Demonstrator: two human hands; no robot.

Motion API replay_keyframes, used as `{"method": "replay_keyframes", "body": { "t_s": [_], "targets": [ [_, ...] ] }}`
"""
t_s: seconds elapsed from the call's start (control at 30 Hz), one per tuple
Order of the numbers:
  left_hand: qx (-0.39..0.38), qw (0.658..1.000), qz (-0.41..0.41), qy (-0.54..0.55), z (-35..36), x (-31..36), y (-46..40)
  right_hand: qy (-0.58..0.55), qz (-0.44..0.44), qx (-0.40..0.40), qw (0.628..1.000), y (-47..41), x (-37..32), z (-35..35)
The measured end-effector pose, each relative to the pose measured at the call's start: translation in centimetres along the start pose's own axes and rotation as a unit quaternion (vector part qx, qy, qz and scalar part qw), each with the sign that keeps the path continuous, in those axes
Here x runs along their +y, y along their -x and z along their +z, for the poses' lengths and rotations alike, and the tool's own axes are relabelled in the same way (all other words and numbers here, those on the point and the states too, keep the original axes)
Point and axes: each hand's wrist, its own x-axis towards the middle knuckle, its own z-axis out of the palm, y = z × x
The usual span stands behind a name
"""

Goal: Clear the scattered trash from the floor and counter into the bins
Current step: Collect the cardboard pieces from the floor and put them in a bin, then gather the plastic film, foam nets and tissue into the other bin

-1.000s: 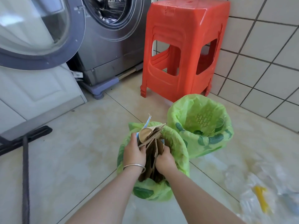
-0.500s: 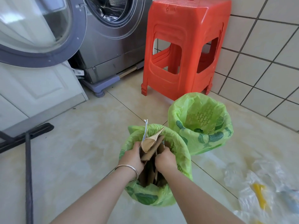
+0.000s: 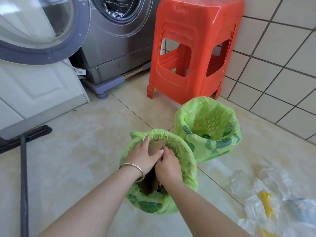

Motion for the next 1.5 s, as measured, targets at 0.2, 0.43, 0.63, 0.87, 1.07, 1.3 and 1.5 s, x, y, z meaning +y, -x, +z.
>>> {"method": "replay_keyframes", "body": {
  "t_s": [0.2, 0.43, 0.63, 0.87, 1.07, 1.3, 1.5],
  "targets": [
    [-0.004, 0.998, -0.01, -0.056, 0.4, -0.8, -0.8, 0.176, 0.046, -0.105, 0.978, 0.1, 1.3, 1.4],
    [-0.068, 0.994, -0.045, -0.079, 0.2, -0.8, -2.1, 0.149, 0.108, -0.143, 0.972, 0.5, 1.2, 0.2],
    [0.113, 0.966, -0.04, -0.229, 0.2, 1.4, -1.0, 0.058, -0.024, -0.032, 0.997, 6.0, 1.3, -4.8],
    [0.153, 0.967, 0.092, -0.18, 2.6, 15.5, 9.8, -0.013, 0.083, 0.006, 0.996, 14.0, 8.8, -13.4],
    [0.066, 0.975, 0.158, -0.142, 9.2, 26.9, 16.7, -0.06, 0.173, 0.049, 0.982, 22.0, 16.7, -23.1],
    [0.014, 0.979, 0.145, -0.14, 19.6, 32.0, 17.2, -0.064, 0.318, 0.078, 0.943, 25.9, 29.4, -32.7],
    [-0.035, 0.976, 0.074, -0.2, 25.6, 28.0, 9.8, -0.078, 0.359, 0.06, 0.928, 19.9, 36.8, -33.4]
  ]
}}
